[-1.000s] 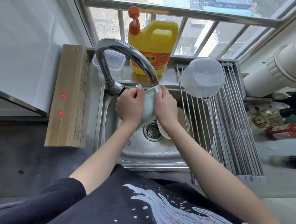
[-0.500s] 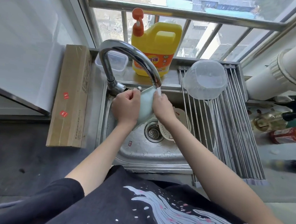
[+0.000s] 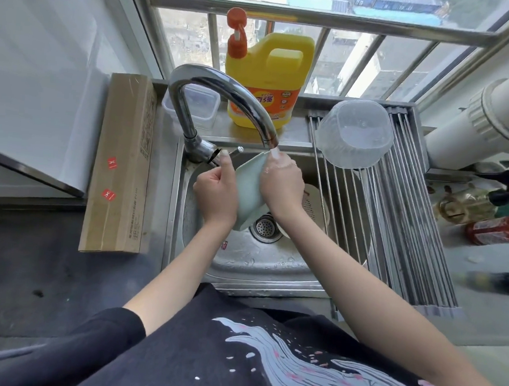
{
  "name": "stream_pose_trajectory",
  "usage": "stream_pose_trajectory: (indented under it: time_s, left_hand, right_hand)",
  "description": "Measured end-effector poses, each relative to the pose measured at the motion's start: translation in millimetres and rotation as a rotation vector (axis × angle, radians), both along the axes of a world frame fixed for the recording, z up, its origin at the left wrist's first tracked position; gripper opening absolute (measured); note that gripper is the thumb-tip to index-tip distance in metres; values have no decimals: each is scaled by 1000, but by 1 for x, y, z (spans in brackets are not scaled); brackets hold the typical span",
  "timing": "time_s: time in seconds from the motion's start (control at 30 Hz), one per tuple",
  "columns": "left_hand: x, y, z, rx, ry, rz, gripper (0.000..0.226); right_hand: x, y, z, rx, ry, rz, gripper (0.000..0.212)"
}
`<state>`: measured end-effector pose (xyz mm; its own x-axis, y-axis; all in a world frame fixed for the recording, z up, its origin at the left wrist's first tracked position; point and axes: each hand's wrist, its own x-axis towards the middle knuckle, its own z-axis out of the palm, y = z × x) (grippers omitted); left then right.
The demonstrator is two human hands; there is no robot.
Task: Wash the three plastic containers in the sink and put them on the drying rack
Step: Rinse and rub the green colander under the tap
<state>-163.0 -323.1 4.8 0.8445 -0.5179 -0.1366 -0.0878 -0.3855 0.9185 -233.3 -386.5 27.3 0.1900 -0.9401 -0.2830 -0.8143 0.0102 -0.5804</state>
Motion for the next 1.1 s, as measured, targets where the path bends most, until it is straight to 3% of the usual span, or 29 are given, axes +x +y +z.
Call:
stream_pose_trajectory:
  time_s: [0.13, 0.37, 0.43, 0.53, 0.6, 0.73, 0.87, 0.97, 1.1]
  left_hand:
    - [-2, -3, 1, 65, -74, 21, 64]
    - [-1, -6, -4, 127, -62, 33, 61]
    - [1, -6, -4, 136, -39, 60, 59]
    - [5, -6, -5, 101, 18, 52, 56]
    - [6, -5, -7, 35, 80, 49, 55]
    - [3, -4, -6, 6, 85, 4, 55]
    - [-5, -4, 1, 89, -85, -7, 59]
    - [-8, -7, 9, 84, -186, -54, 61]
    - [-4, -11, 11, 67, -185, -26, 62]
  right_hand:
    - [-3, 7, -9, 43, 153, 73, 53]
    - [-12, 59, -6, -296, 404, 333, 60]
    - [-16, 68, -11, -412, 368, 395, 57]
    - [-29, 62, -15, -479, 136, 464, 52]
    - [-42, 49, -14, -515, 126, 487, 51]
    - [-46, 47, -8, -427, 211, 350, 51]
    - [-28, 53, -6, -198, 170, 148, 47]
    - [-25, 41, -7, -94, 103, 106, 58]
    - [-22, 40, -8, -171, 198, 131, 61]
